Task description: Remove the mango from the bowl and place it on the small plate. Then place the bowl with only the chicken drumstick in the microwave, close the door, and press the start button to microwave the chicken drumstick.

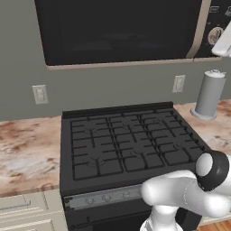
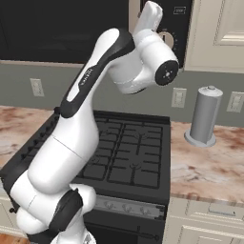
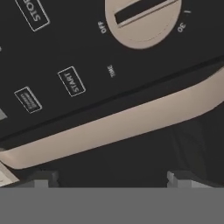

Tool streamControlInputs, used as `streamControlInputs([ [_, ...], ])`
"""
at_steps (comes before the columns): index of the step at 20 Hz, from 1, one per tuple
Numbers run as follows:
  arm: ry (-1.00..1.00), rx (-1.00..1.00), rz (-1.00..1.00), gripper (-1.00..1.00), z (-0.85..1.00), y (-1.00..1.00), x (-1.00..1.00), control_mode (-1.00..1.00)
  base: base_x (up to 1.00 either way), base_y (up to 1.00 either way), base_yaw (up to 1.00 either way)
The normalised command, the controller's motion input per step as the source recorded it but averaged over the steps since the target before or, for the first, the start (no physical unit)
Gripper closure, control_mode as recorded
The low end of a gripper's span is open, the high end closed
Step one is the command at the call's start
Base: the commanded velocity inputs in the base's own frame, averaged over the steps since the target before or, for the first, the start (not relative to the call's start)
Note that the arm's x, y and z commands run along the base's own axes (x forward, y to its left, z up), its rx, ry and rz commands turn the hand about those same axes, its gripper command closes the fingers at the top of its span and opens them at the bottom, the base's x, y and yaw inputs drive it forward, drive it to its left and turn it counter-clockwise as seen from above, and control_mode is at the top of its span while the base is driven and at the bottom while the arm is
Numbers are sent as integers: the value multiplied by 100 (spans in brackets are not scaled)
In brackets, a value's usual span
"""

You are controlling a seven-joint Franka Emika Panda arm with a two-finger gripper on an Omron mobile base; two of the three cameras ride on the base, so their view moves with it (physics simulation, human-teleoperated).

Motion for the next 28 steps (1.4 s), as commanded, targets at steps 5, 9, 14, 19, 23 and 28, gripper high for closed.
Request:
streamControlInputs([
  [5,0,0,0,-100,6,-1,28,-100,0,0,0],
  [9,0,0,4,-100,-3,-13,15,-100,0,0,0],
  [14,0,0,5,-100,-5,-17,11,-100,0,0,0],
  [19,3,0,4,-100,0,-10,20,-100,0,0,0],
  [23,8,0,5,-100,-3,-1,27,-100,0,0,0],
  [28,5,0,4,-100,-1,-3,29,-100,0,0,0],
])
